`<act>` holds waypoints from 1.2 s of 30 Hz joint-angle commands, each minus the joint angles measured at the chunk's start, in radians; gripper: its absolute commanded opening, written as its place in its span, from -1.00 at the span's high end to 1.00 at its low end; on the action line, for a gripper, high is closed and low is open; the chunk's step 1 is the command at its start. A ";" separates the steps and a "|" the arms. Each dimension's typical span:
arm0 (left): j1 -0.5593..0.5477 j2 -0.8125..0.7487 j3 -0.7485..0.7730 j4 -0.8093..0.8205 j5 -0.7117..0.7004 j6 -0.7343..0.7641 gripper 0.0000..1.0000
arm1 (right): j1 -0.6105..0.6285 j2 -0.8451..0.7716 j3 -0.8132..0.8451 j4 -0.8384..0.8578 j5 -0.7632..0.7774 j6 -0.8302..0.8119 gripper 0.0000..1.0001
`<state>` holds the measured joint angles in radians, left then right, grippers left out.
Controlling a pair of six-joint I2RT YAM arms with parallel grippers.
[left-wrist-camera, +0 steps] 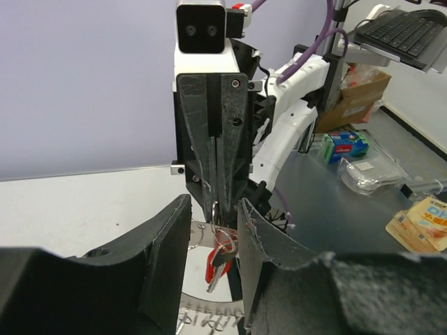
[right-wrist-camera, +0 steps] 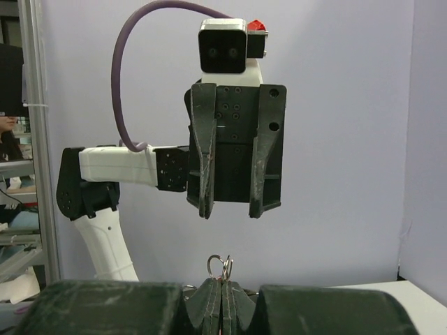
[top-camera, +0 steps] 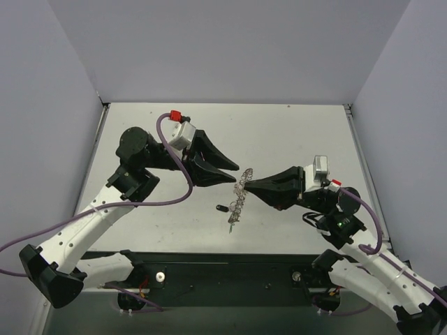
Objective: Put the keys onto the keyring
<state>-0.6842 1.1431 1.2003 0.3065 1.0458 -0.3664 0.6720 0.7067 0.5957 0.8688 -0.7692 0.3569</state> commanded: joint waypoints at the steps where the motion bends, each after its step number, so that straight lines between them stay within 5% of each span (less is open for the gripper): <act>1: 0.005 0.007 0.002 0.092 0.060 -0.042 0.16 | -0.022 -0.012 -0.008 0.263 0.011 0.036 1.00; 18: -0.005 0.029 0.047 -0.040 -0.009 0.030 0.37 | -0.057 0.042 -0.004 0.375 -0.016 0.122 1.00; 29: -0.077 0.037 0.120 -0.280 -0.108 0.199 0.35 | -0.065 0.048 -0.011 0.386 -0.012 0.123 1.00; 36: -0.112 0.060 0.150 -0.400 -0.158 0.271 0.63 | -0.066 0.047 -0.014 0.395 -0.008 0.129 1.00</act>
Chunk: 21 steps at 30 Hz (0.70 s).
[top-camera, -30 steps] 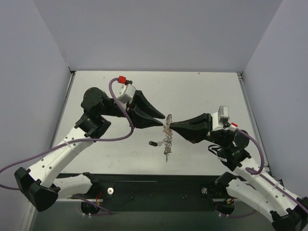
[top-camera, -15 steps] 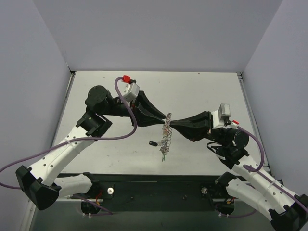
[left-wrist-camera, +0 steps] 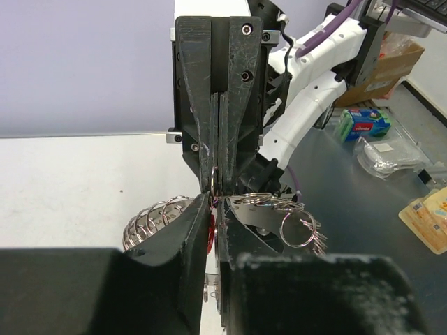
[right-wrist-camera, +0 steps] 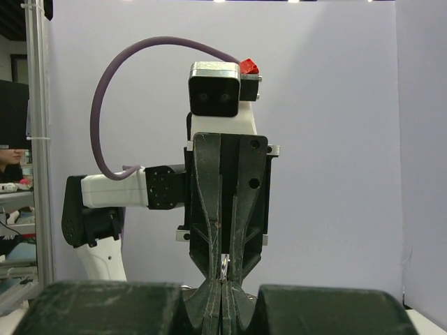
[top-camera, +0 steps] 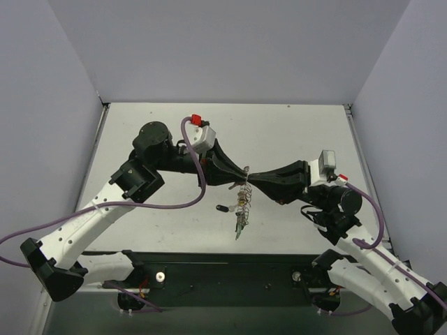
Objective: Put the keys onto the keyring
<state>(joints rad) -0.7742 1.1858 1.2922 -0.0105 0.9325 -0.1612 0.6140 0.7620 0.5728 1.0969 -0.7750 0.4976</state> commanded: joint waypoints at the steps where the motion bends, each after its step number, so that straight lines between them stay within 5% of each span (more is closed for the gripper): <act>1: -0.025 0.020 0.056 -0.103 -0.050 0.080 0.68 | -0.010 -0.007 0.009 0.169 -0.003 -0.010 1.00; 13: -0.034 -0.029 0.001 -0.158 -0.112 0.120 0.84 | -0.010 0.006 0.021 0.178 -0.024 0.005 1.00; 18: -0.031 -0.069 -0.014 -0.102 -0.113 0.092 0.23 | -0.010 0.025 0.024 0.179 -0.050 0.016 1.00; 21: -0.030 -0.086 -0.031 -0.045 -0.107 0.065 0.11 | -0.010 0.023 0.022 0.182 -0.053 0.022 1.00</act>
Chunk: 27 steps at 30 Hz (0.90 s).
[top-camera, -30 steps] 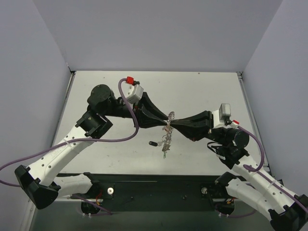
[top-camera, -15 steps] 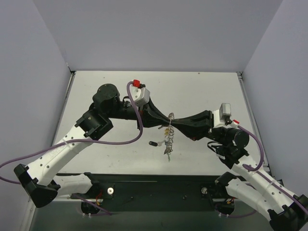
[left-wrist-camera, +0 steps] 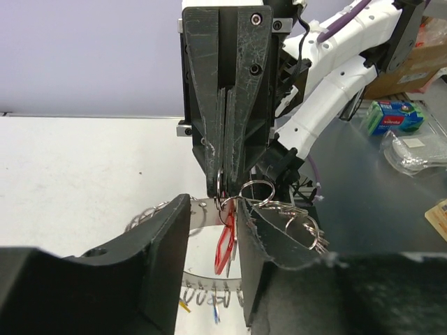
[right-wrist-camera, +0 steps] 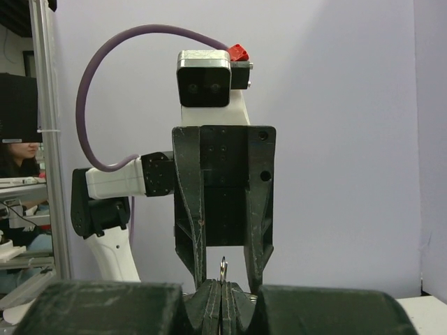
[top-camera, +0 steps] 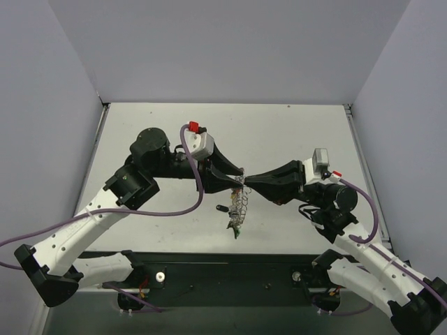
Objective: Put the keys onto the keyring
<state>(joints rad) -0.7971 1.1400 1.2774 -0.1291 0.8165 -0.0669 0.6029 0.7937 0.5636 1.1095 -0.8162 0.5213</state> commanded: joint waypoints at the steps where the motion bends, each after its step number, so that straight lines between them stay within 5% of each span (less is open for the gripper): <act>1: -0.001 -0.045 -0.023 0.091 0.010 -0.039 0.10 | 0.001 -0.010 0.032 0.170 -0.015 -0.001 1.00; 27: 0.041 -0.008 -0.020 0.198 0.069 -0.123 0.30 | 0.001 -0.024 0.027 0.156 -0.023 -0.001 1.00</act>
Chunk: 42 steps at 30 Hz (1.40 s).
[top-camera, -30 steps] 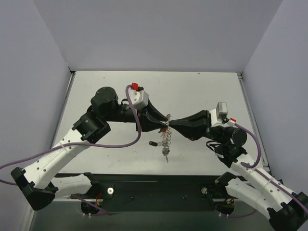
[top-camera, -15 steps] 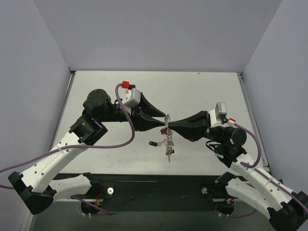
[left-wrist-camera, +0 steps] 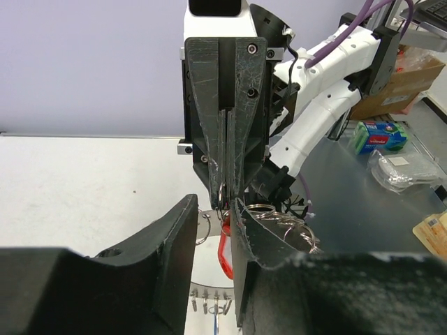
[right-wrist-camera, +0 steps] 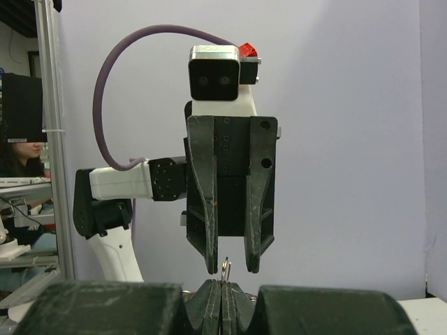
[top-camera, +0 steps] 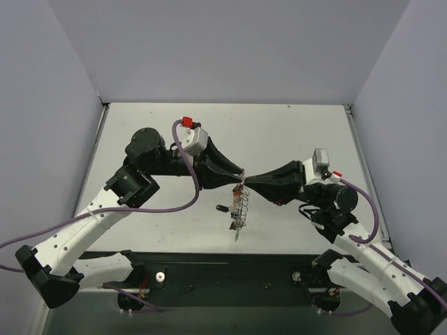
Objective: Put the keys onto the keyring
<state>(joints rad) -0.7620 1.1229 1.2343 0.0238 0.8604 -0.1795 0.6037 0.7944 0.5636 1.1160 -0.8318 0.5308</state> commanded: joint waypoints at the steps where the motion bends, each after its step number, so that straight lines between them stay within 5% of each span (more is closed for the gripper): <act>1: 0.007 0.011 0.024 0.044 0.026 -0.011 0.31 | 0.001 -0.026 0.028 0.150 -0.007 -0.011 1.00; 9: 0.006 0.026 0.030 0.042 0.034 -0.008 0.50 | -0.001 -0.026 0.028 0.150 -0.006 -0.011 1.00; 14: 0.007 0.026 0.036 0.030 0.034 -0.002 1.00 | -0.001 -0.029 0.027 0.151 -0.004 -0.015 1.00; 23: 0.001 0.009 0.033 0.019 -0.001 0.015 1.00 | -0.001 -0.023 0.021 0.153 0.016 -0.014 1.00; 27: -0.020 -0.023 0.021 -0.022 -0.104 0.080 1.00 | -0.002 -0.037 0.012 0.142 0.037 -0.018 0.54; 29: -0.037 -0.050 0.008 -0.022 -0.141 0.124 1.00 | -0.010 -0.052 0.006 0.143 0.039 -0.020 -0.01; 32: -0.071 -0.109 -0.059 0.016 -0.246 0.179 1.00 | -0.041 -0.110 -0.017 0.124 0.071 -0.044 -0.46; 35: -0.080 -0.182 -0.157 0.120 -0.265 0.229 1.00 | -0.054 -0.188 -0.022 0.015 0.115 -0.121 -0.75; 42: -0.085 -0.279 -0.289 0.257 -0.258 0.252 1.00 | -0.055 -0.287 0.038 -0.295 0.125 -0.301 -0.93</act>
<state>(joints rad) -0.8429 0.8825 0.9558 0.1066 0.6220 0.0288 0.5510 0.5297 0.5480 0.9306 -0.7166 0.3687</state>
